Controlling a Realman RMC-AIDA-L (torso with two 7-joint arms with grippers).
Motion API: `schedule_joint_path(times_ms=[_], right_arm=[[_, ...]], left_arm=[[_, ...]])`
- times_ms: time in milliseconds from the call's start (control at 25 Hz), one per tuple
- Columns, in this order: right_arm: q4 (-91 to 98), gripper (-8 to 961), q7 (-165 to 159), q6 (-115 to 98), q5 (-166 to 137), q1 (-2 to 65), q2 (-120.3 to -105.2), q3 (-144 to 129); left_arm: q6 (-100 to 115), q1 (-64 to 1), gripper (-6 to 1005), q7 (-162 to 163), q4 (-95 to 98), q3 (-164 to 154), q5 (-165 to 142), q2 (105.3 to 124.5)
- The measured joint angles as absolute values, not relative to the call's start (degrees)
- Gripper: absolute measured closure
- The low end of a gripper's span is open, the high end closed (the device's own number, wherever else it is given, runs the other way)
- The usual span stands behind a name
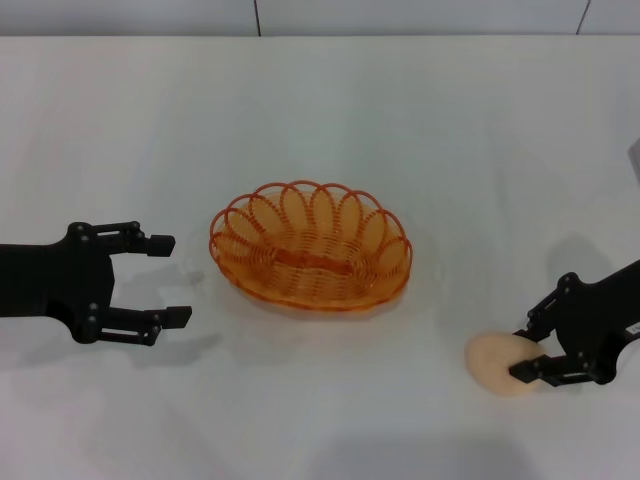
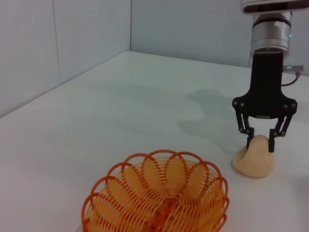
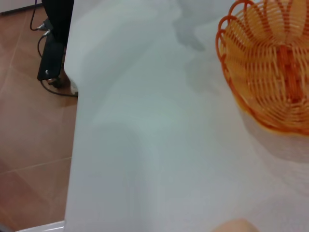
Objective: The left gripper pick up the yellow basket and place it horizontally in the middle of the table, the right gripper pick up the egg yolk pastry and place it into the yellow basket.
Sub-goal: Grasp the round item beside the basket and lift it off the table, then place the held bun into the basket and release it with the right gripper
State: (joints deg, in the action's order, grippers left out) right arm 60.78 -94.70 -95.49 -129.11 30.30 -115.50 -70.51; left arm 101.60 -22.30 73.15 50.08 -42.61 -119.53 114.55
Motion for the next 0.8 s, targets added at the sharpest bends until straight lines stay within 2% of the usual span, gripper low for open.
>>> schedule_joint_path(times_ms=[80,520,800], right_arm=[[60.8,633,-94.6,-95.3,-128.8,30.3,-115.50,-70.5],[64.6,741,-95.1,-100.7,-126.6,31.2,-115.16,-63.5],[65.7,795,-95.9,-99.9,-116.6,31.7,-115.39,-59.5]], left_arm=[[101.6,-22.2,148,73.1,50.1,-42.5,-119.5,114.55],[101.5,-21.8,148,73.0,50.1,-42.6,-119.5,114.56],[100.7,-21.9,149,72.8,50.1,-42.7,-119.9,115.53]])
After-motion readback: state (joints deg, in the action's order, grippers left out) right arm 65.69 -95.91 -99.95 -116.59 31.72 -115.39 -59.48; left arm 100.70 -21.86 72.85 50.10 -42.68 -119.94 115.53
